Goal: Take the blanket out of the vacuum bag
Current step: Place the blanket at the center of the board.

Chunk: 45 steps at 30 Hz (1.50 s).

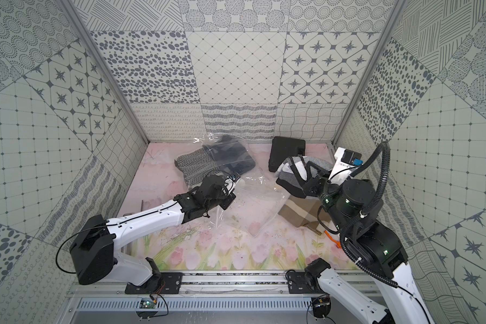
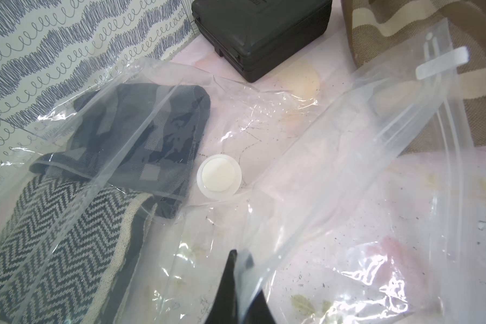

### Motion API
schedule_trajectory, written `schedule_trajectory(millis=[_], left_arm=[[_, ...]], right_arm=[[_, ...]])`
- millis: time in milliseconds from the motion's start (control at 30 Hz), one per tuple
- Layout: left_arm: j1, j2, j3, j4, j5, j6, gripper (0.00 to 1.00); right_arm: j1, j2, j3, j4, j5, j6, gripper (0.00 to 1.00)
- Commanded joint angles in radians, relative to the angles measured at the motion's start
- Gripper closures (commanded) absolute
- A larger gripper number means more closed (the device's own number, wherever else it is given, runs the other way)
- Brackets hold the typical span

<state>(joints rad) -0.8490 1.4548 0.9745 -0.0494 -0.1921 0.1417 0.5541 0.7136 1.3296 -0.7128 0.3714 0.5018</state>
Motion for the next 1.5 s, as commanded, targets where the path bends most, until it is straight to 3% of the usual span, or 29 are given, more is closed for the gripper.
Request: schedule_trajectory(millis=[0,433,733,833,933,1167,1467], left_arm=[[-0.003,0.012,0.016,0.034,0.011,-0.01,1.0],[-0.003,0.026,0.023,0.026,0.017,-0.016,1.0],[-0.002,0.03,0.012,0.029,0.017,-0.017,1.0],[-0.004,0.029,0.01,0.03,0.016,-0.017,1.0],[-0.002,0.027,0.006,0.03,0.008,-0.011,1.0],[-0.002,0.025,0.006,0.025,-0.002,-0.006,1.0],[-0.001,0.062,0.038,0.01,-0.014,0.007,1.0]], right_arm=[[-0.003,-0.039,0.041,0.044,0.123,-0.118,1.0],[-0.004,-0.102,-0.024,-0.019,0.316,-0.198,1.0],[-0.039,-0.028,-0.057,-0.033,0.342,-0.217,1.0],[-0.141,0.0,-0.077,-0.046,0.24,-0.177,1.0],[-0.31,0.046,-0.115,-0.075,0.014,-0.094,1.0],[-0.624,0.134,-0.181,0.066,-0.33,-0.073,1.0],[-0.784,0.252,-0.131,0.164,-0.467,-0.104,1.0]])
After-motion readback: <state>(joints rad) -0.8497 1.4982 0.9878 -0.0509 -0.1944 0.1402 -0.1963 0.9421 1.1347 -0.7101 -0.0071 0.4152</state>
